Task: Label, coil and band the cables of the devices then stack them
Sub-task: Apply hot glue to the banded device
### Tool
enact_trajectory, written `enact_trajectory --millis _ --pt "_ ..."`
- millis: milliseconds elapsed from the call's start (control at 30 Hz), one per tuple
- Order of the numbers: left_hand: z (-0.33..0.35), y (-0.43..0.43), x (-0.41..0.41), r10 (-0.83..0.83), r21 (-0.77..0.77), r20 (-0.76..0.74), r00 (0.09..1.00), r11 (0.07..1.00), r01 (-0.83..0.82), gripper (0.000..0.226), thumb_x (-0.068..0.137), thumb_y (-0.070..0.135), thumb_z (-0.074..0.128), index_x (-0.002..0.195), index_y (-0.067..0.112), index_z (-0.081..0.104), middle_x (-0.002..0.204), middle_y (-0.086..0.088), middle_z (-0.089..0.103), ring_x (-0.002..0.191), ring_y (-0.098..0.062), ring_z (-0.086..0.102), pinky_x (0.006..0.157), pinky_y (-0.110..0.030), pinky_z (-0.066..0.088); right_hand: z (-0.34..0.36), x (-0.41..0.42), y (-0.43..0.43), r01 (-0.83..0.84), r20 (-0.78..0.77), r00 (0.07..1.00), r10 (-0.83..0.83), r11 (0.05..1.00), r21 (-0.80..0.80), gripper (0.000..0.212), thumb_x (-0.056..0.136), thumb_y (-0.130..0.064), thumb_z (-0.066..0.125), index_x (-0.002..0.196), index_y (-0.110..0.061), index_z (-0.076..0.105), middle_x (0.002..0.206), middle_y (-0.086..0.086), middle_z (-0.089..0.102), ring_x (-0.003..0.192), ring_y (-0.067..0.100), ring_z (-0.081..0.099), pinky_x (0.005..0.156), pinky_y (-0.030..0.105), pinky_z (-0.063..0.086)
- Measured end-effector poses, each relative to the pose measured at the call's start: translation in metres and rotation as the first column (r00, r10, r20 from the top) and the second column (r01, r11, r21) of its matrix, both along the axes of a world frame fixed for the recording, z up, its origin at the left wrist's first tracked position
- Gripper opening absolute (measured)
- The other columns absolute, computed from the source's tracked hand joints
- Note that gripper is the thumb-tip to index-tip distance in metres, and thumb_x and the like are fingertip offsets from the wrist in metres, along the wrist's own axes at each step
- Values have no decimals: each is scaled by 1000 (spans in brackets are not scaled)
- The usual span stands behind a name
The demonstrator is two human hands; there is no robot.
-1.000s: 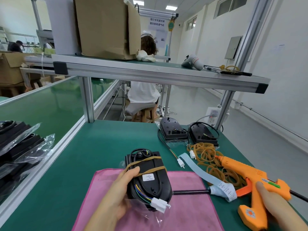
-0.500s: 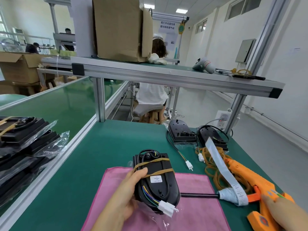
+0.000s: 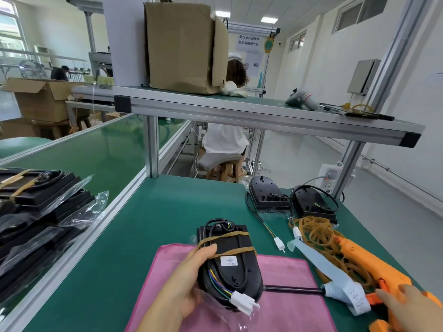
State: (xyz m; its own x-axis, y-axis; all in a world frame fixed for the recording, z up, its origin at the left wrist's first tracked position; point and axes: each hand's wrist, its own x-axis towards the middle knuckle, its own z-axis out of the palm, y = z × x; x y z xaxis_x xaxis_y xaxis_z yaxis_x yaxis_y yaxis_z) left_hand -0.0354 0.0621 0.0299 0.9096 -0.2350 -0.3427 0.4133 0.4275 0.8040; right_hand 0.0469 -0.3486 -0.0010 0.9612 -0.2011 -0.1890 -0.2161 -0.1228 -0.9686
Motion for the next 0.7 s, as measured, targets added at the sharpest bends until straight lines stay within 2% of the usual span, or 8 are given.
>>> enact_trajectory --millis 100,133,200,267,400,533,600,700 --pt "-1 2 2 -14 -5 13 1000 1000 15 58 64 28 73 118 9 65 101 -17 74 81 -28 74 54 -30 57 22 -71 6 7 -138 986 -96 842 -539 52 101 -23 40 65 -32 77 68 7 70 64 12 68 62 25 56" --pt "-1 3 2 -30 -9 16 999 1000 30 56 65 27 72 117 9 66 100 -17 74 78 -28 74 51 -29 56 29 -94 8 -98 -259 948 -185 605 -790 33 93 -47 46 86 -34 75 91 4 71 89 13 67 82 29 54" --pt "-2 5 5 -47 3 23 999 999 47 50 67 26 71 113 9 69 98 -17 75 76 -28 74 49 -28 55 49 -120 24 -10 -75 929 -361 178 -984 38 83 -63 47 103 -36 64 112 -2 65 111 18 55 100 37 41" --pt "-3 8 6 -66 -9 16 998 998 66 46 68 28 72 110 9 72 100 -17 74 82 -29 74 54 -29 57 75 -118 62 173 120 973 -198 277 -945 29 85 -59 50 96 -36 62 106 -3 66 105 21 56 95 37 42" --pt "1 20 13 -142 68 0 990 988 142 46 60 32 79 100 9 78 105 -18 73 93 -30 73 71 -33 60 115 -73 158 -75 104 977 187 753 -654 13 88 -42 60 100 -39 62 101 -24 62 93 -5 57 75 13 41" --pt "9 34 14 -427 275 121 896 882 383 23 93 6 50 114 0 59 94 -4 76 88 -9 72 84 -26 53 126 -18 214 -463 -69 869 489 756 -463 30 87 -44 63 115 -34 60 118 -15 63 100 -5 60 81 15 48" --pt "14 36 28 -463 332 78 883 847 415 15 91 6 57 106 10 60 82 7 76 80 -1 70 93 -29 51 127 1 225 -723 -272 688 673 667 -181 52 80 -52 67 126 -31 54 132 -4 58 108 7 64 92 32 52" --pt "18 47 30 -492 279 97 865 848 451 49 72 25 73 118 10 64 114 -13 69 107 -25 63 105 -40 45 118 17 233 -892 -375 380 845 442 91 83 66 -52 79 138 -26 45 139 8 53 128 31 51 107 59 35"
